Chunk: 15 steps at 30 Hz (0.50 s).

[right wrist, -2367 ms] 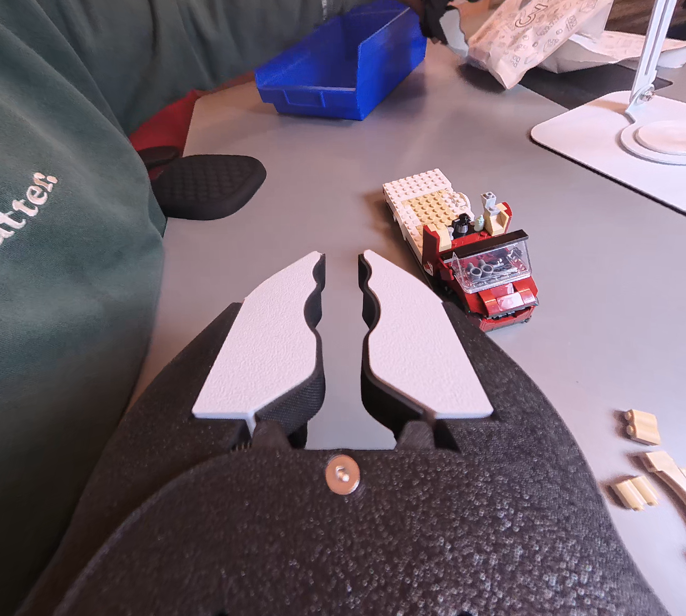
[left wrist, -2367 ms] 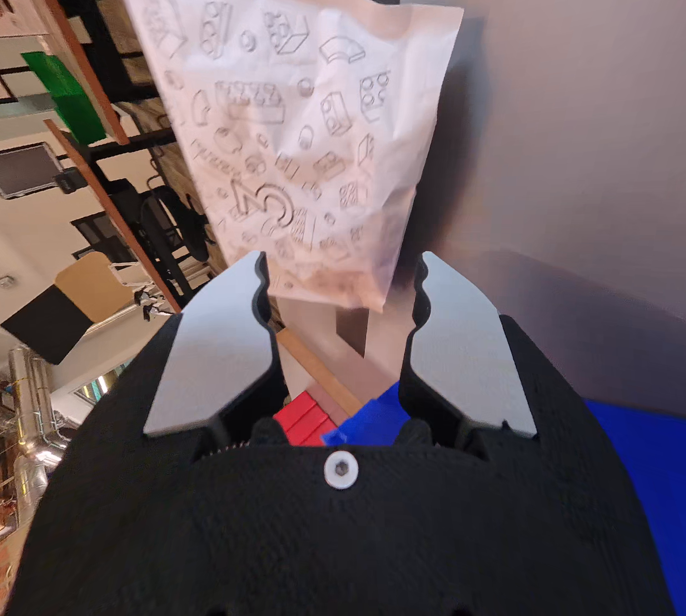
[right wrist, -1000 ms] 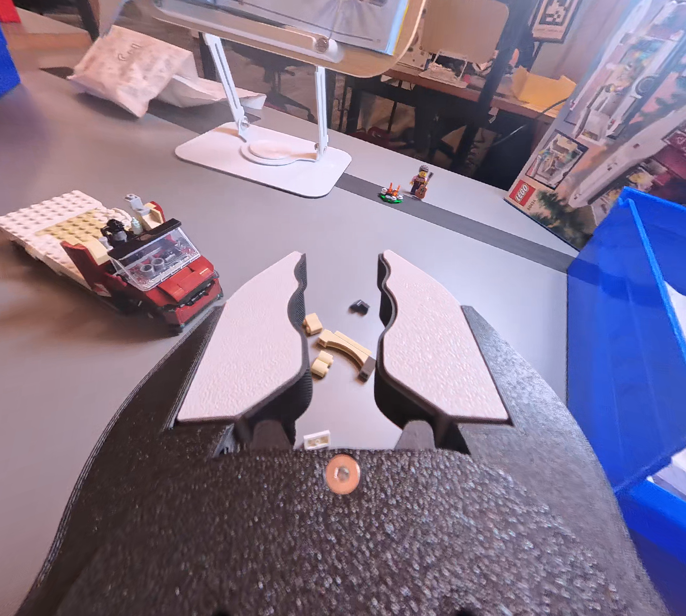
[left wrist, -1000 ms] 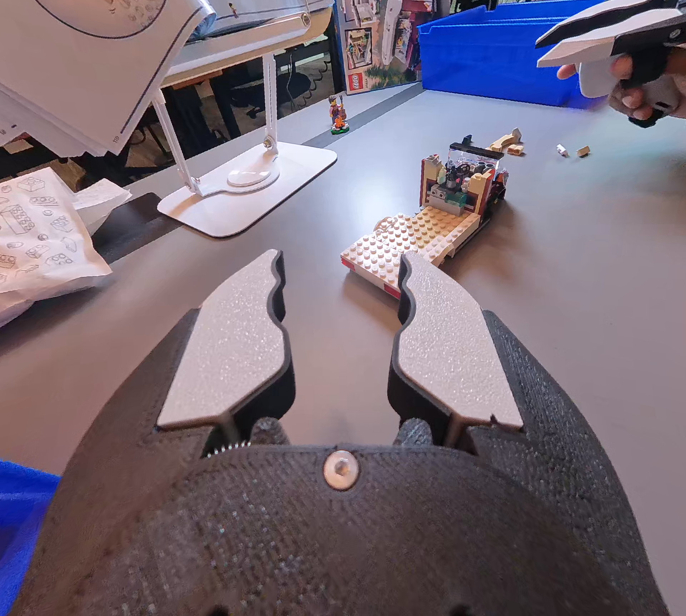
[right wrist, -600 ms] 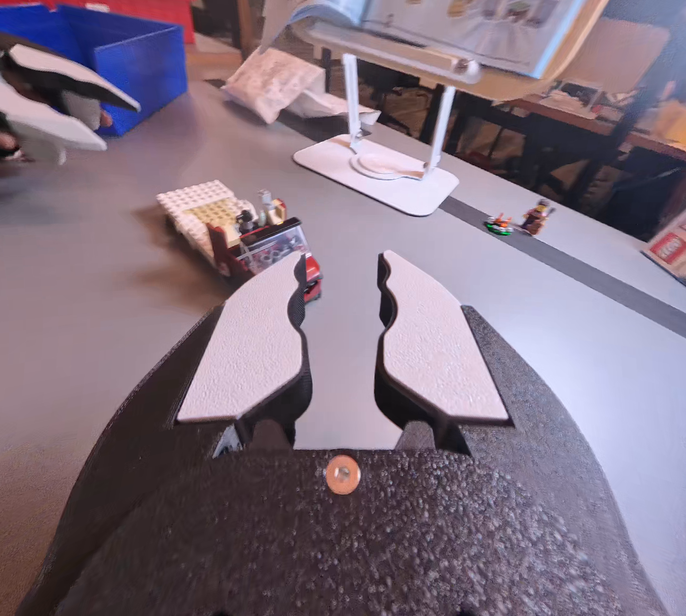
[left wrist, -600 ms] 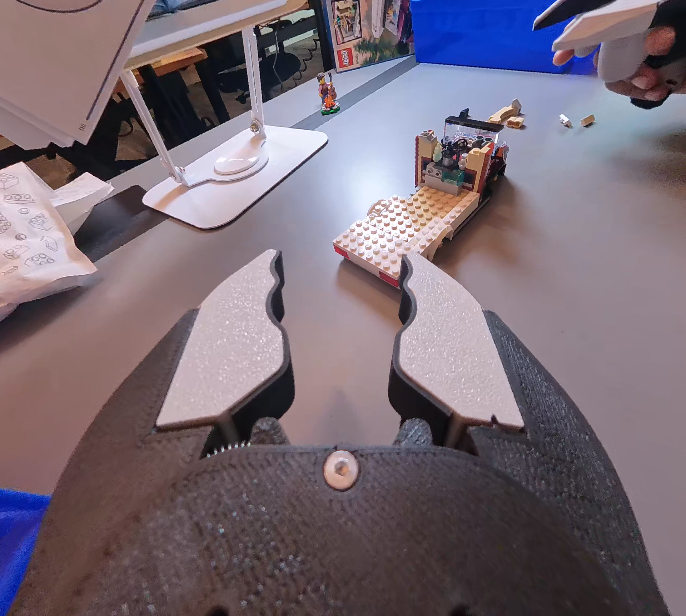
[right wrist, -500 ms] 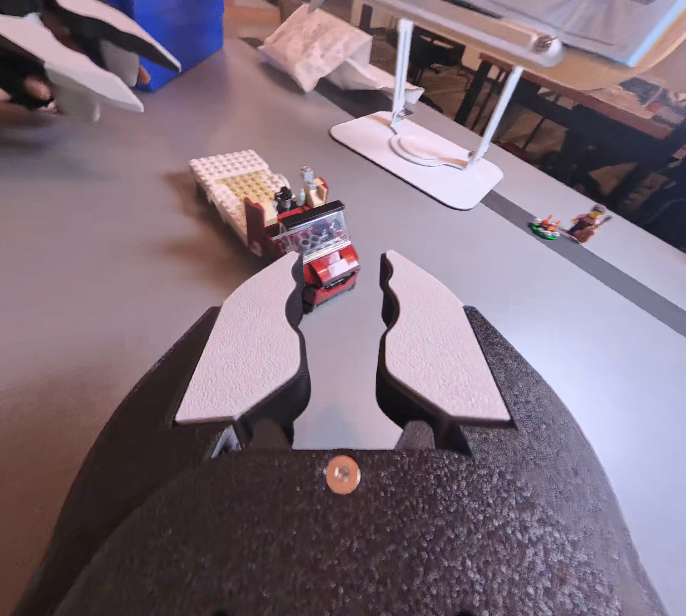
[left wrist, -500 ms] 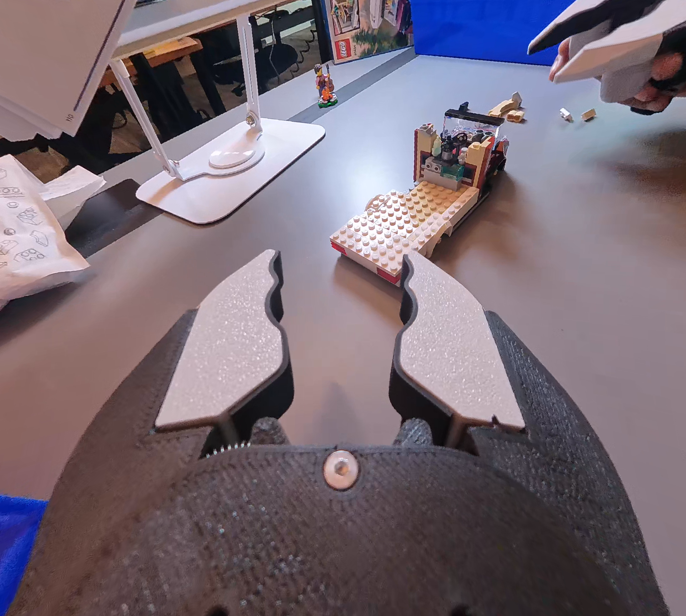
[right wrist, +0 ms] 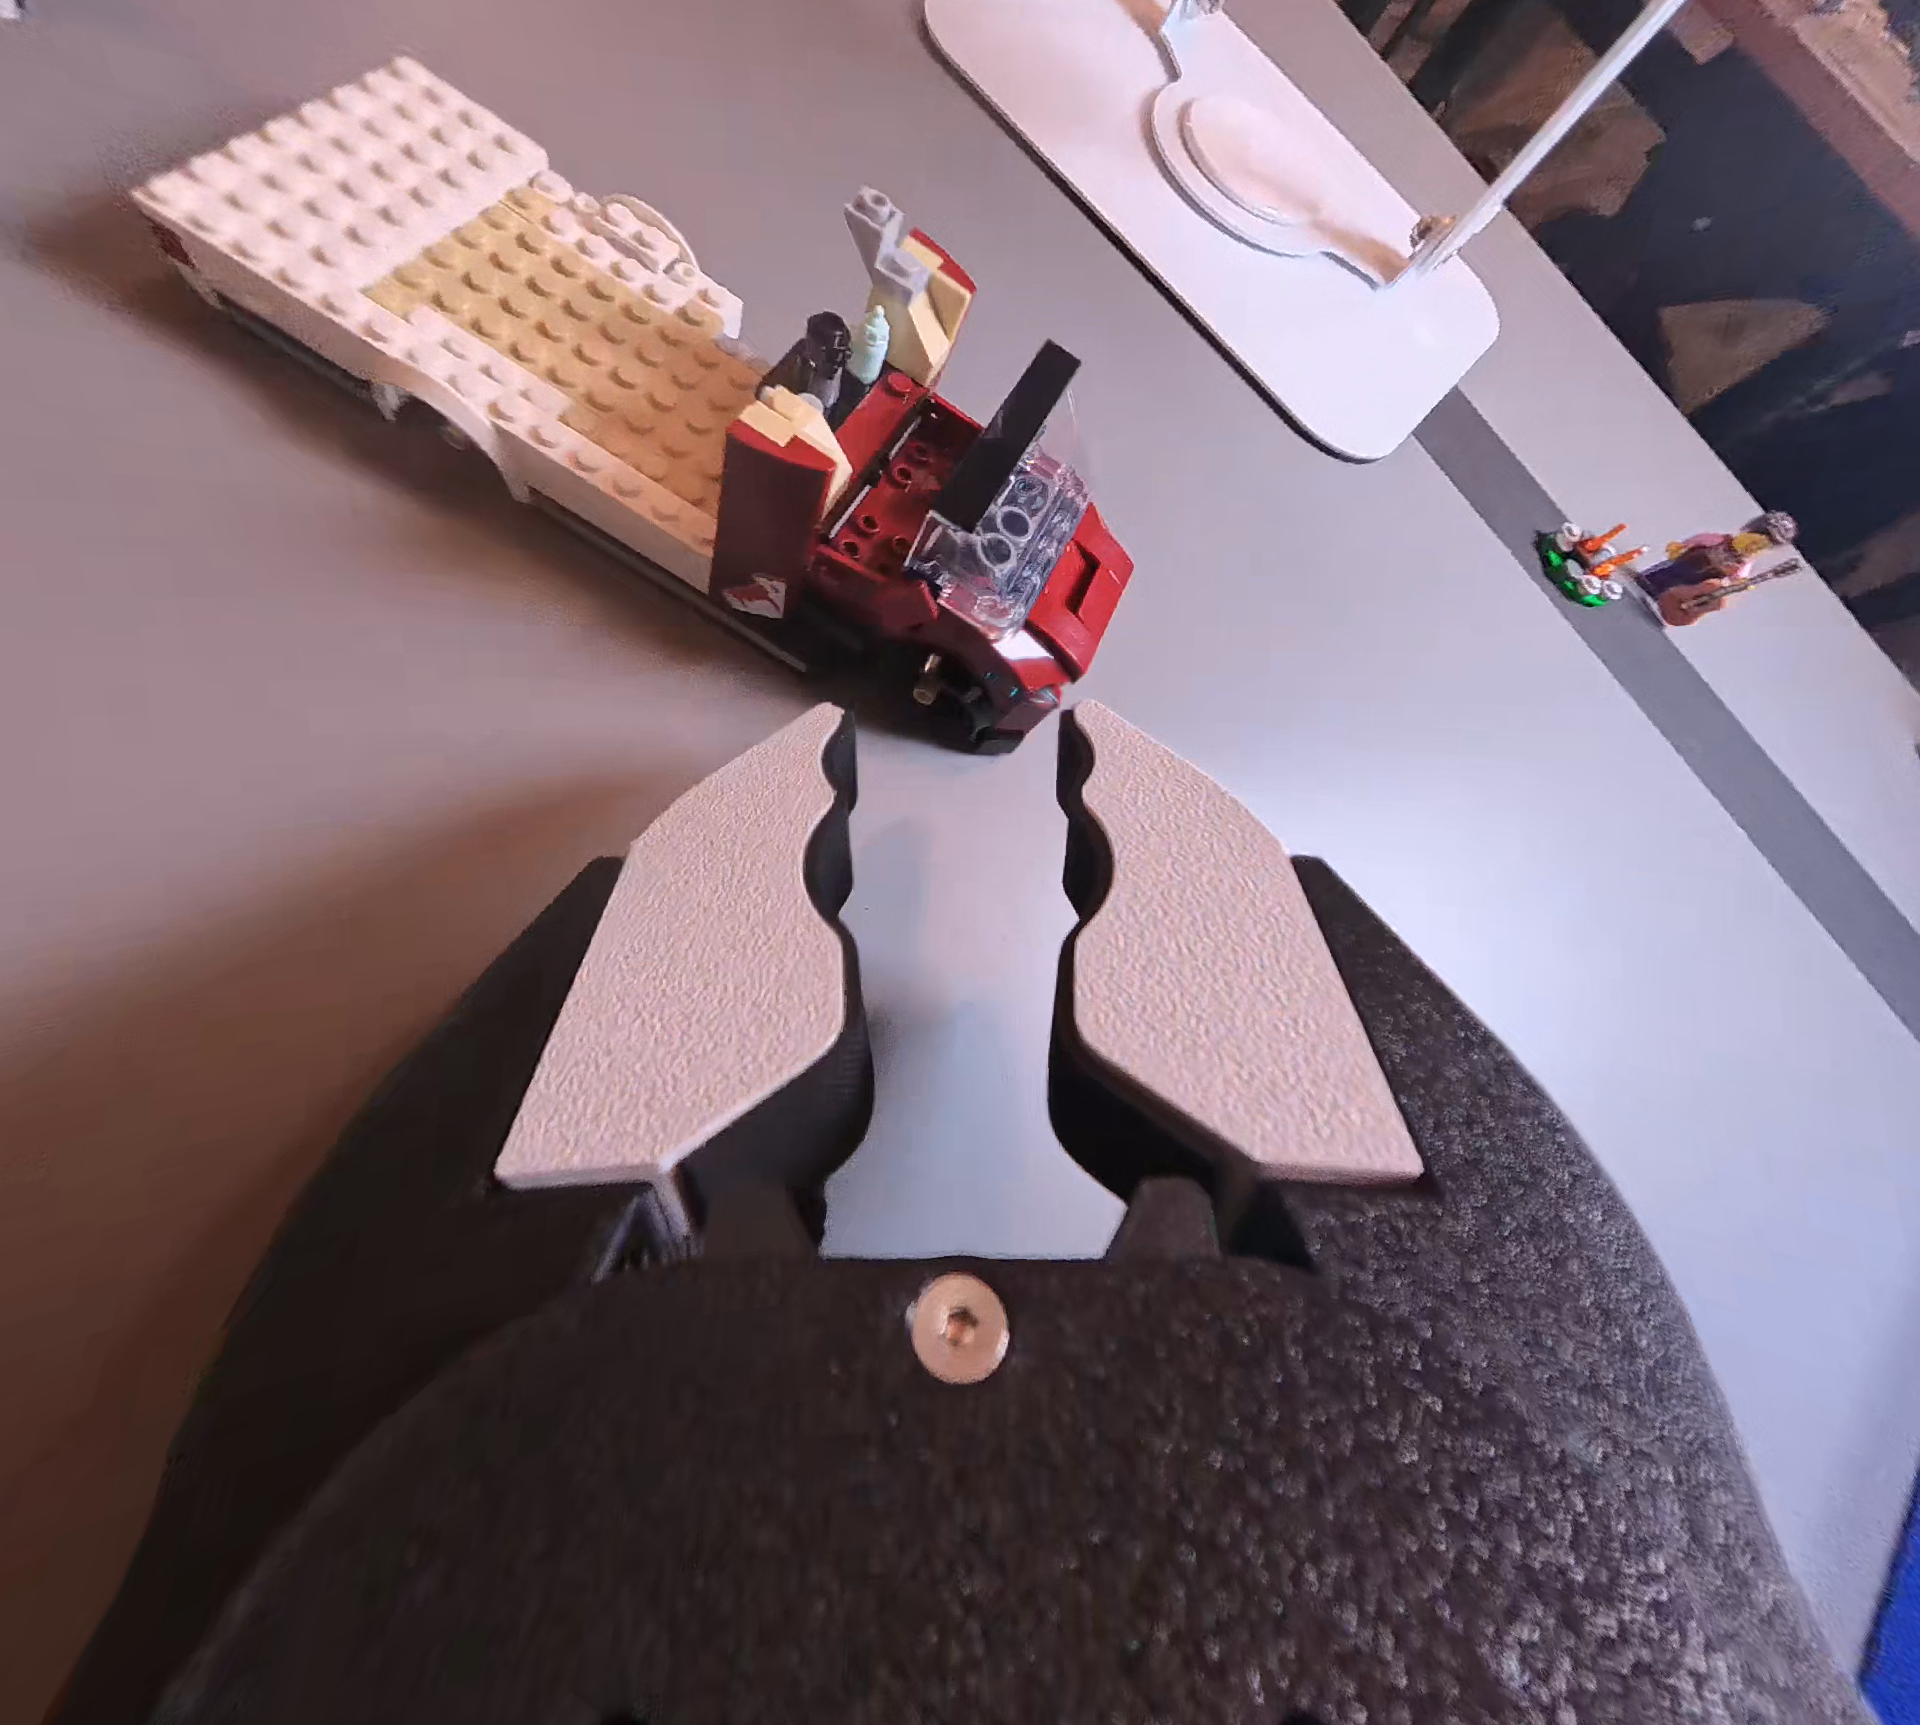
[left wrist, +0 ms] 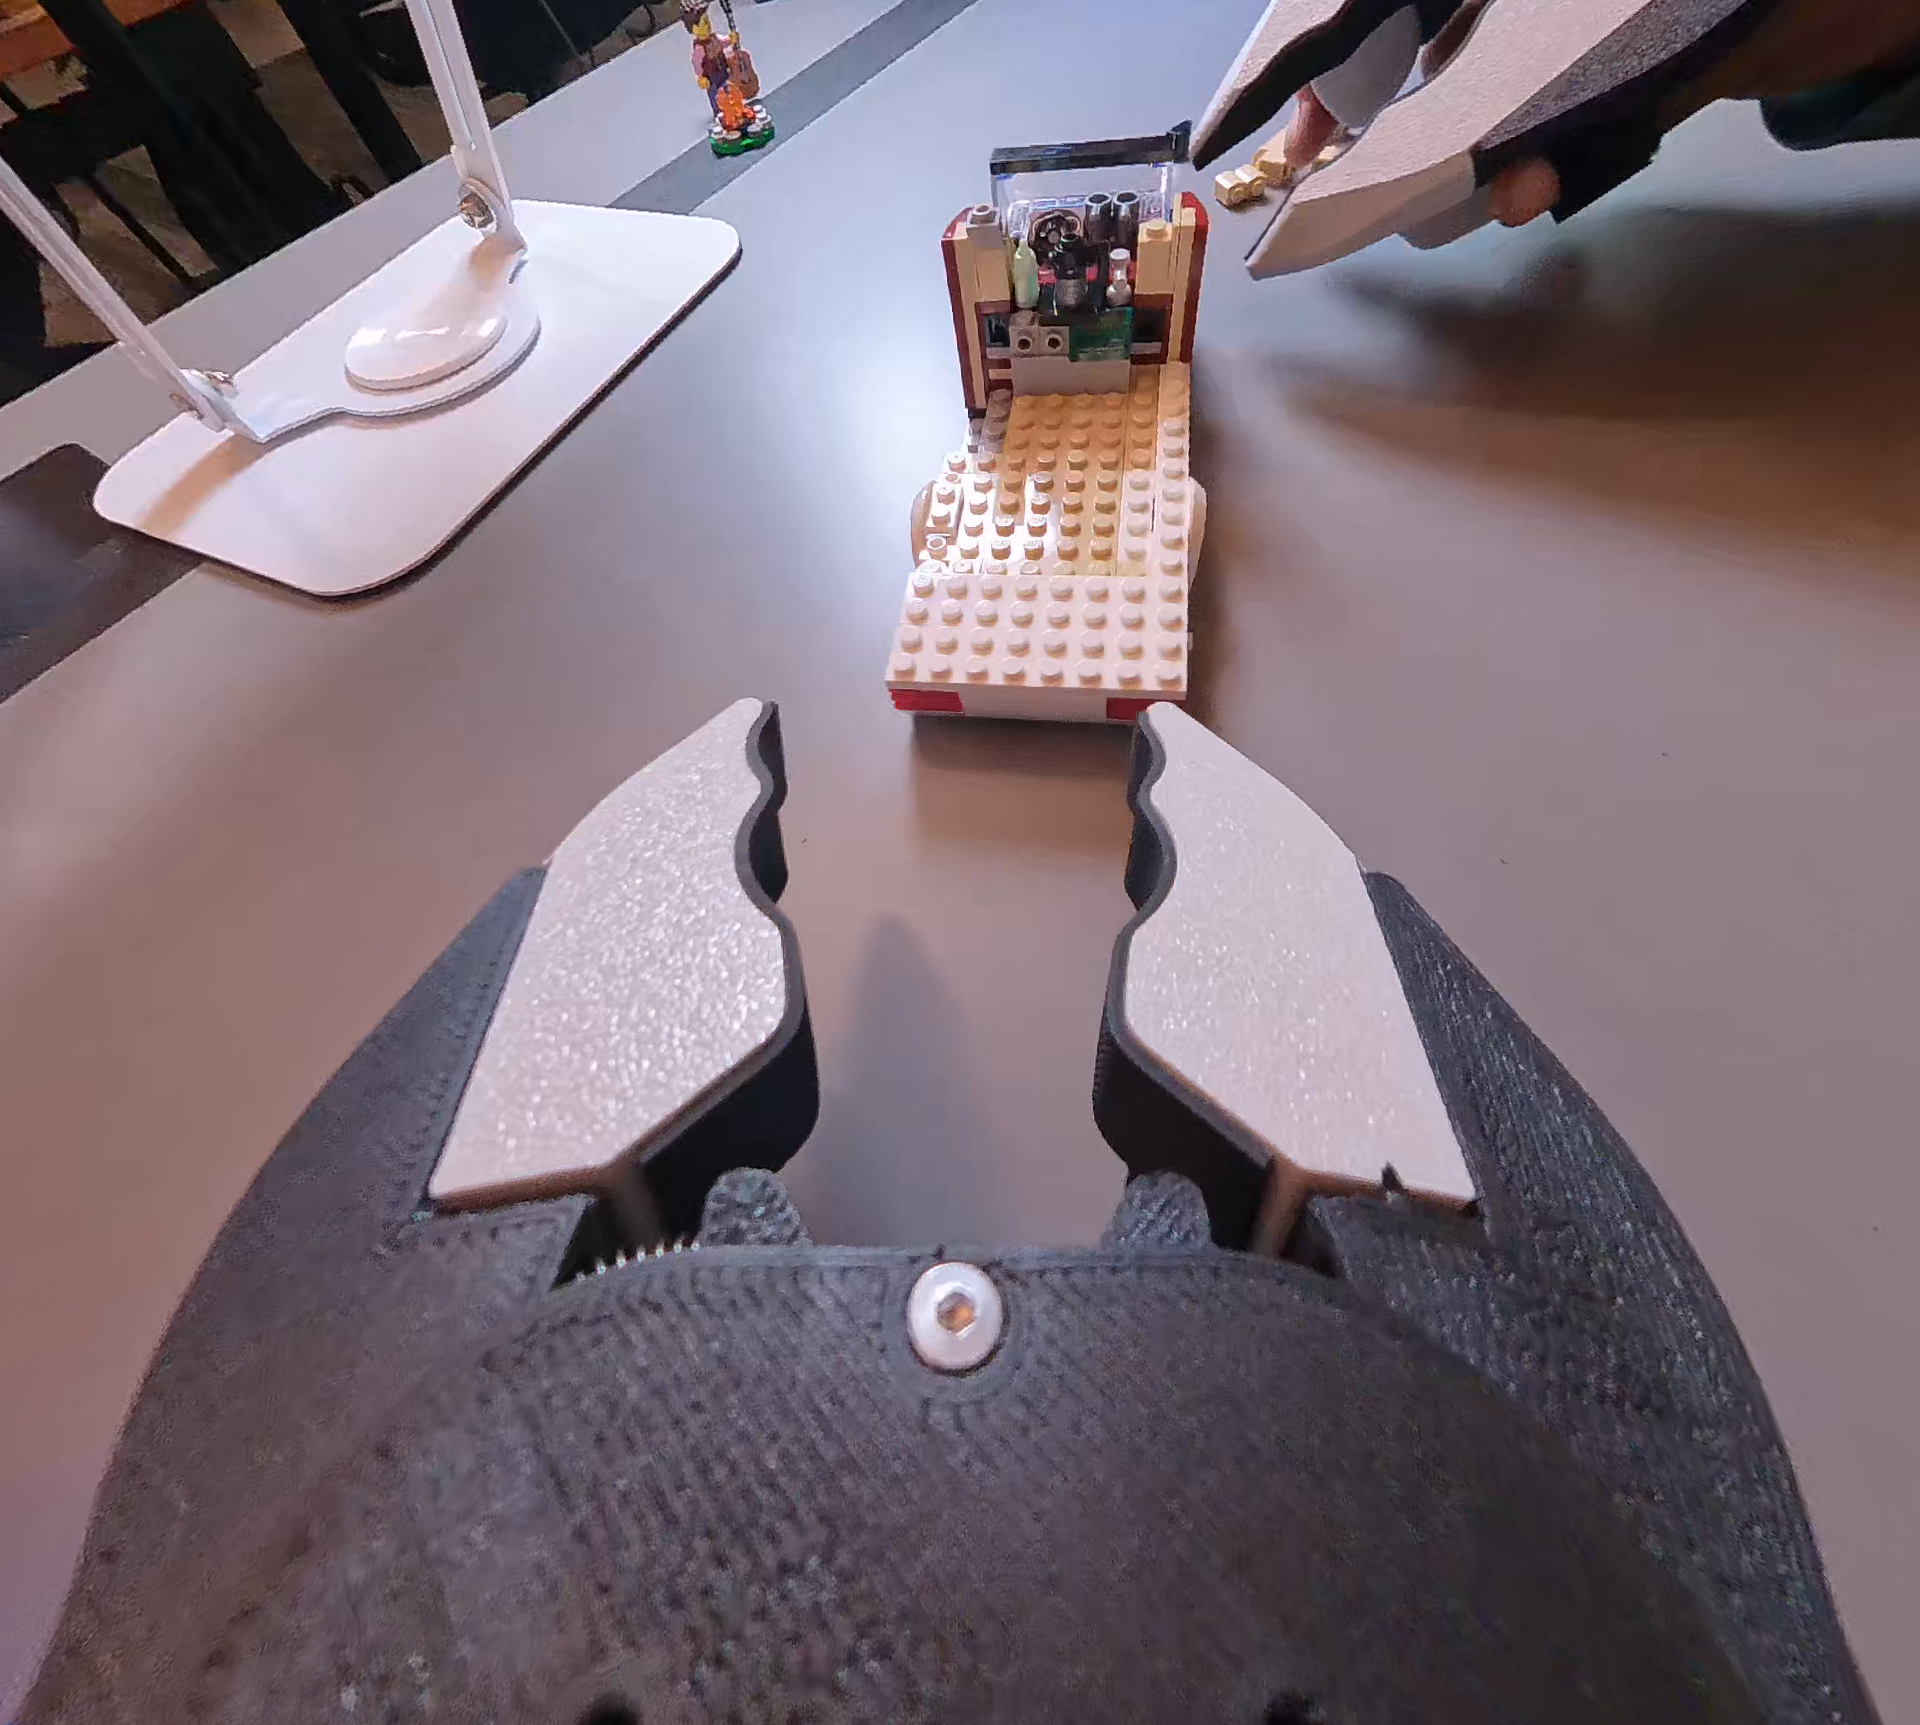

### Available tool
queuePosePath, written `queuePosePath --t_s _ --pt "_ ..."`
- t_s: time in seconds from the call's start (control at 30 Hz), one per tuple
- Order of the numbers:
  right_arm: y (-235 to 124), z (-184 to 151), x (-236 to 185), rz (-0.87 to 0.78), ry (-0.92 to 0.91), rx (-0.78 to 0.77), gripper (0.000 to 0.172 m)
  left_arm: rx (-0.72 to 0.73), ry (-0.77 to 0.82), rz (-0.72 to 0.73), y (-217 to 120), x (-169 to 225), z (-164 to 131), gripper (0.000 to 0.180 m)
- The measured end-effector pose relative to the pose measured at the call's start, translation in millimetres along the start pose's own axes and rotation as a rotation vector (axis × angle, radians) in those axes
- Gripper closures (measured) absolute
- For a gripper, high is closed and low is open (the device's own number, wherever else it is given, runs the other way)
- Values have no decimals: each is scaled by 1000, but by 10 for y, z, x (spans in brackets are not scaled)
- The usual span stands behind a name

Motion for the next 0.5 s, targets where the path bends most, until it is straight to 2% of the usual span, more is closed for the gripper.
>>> queuePosePath --t_s 0.1,0.2,0.3,0.37,0.47,0.5 --pt "-94 74 34 31 23 58 133 21 -25 14 -42 -27 7 117" --pt "-183 305 226 36 91 150 134 34 -53 -4 -24 -34 23 118" --pt "-96 537 476 97 169 169 133 17 -39 -65 60 52 58 113" --pt "97 582 605 238 199 76 132 -41 3 -102 157 105 80 103" --pt "353 489 636 673 219 -102 122 -135 3 -192 319 154 93 87" --pt "385 454 621 755 199 -140 121 -152 8 -209 369 151 90 85"
Point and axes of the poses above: each gripper's, where its closed fingertips meet, y out along the fingers, z out of its top, x = y × z across the jaws, the point moved 9 cm from there along -y, back along the fingers, and after that the axes turned 8 degrees about y, right-handed, at the moved point
